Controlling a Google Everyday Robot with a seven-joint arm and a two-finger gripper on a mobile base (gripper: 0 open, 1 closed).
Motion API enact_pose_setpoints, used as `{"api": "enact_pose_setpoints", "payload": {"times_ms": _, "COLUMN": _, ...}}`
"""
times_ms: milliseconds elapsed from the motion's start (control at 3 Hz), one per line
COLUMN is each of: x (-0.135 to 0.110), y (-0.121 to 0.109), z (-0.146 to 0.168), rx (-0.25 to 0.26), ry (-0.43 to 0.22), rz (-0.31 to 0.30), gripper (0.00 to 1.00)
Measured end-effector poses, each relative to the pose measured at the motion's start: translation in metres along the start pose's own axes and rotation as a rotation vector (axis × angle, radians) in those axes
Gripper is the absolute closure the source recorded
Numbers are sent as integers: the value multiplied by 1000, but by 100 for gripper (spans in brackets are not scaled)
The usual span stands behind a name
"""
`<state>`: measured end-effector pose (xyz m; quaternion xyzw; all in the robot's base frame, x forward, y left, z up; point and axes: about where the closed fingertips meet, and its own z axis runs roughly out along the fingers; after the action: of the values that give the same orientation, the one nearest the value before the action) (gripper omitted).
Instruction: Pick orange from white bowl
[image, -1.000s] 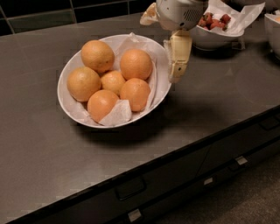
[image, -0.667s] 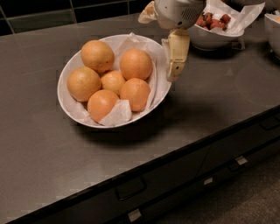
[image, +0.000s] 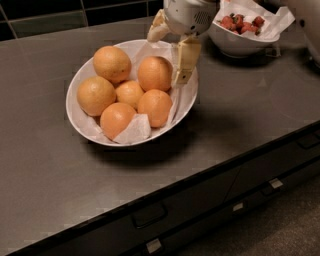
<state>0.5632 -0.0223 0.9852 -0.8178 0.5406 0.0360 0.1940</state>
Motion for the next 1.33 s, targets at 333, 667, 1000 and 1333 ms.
{"api": "enact_pose_setpoints", "payload": {"times_ms": 333, "x": -5, "y": -5, "z": 9, "rx": -25, "ry": -12, "rz": -17, "gripper": 22}}
{"api": "enact_pose_setpoints", "payload": {"times_ms": 667, "x": -4, "y": -11, "z": 14, "rx": -37, "ry": -19, "rz": -20, "gripper": 25}}
{"api": "enact_pose_setpoints", "payload": {"times_ms": 1000, "x": -1, "y": -16, "z": 21, "rx": -47, "ry": -26, "rz": -20, "gripper": 26}}
{"api": "enact_pose_setpoints", "payload": {"times_ms": 1333, "x": 2, "y": -22, "z": 26, "rx": -56, "ry": -28, "rz": -24, "gripper": 27}}
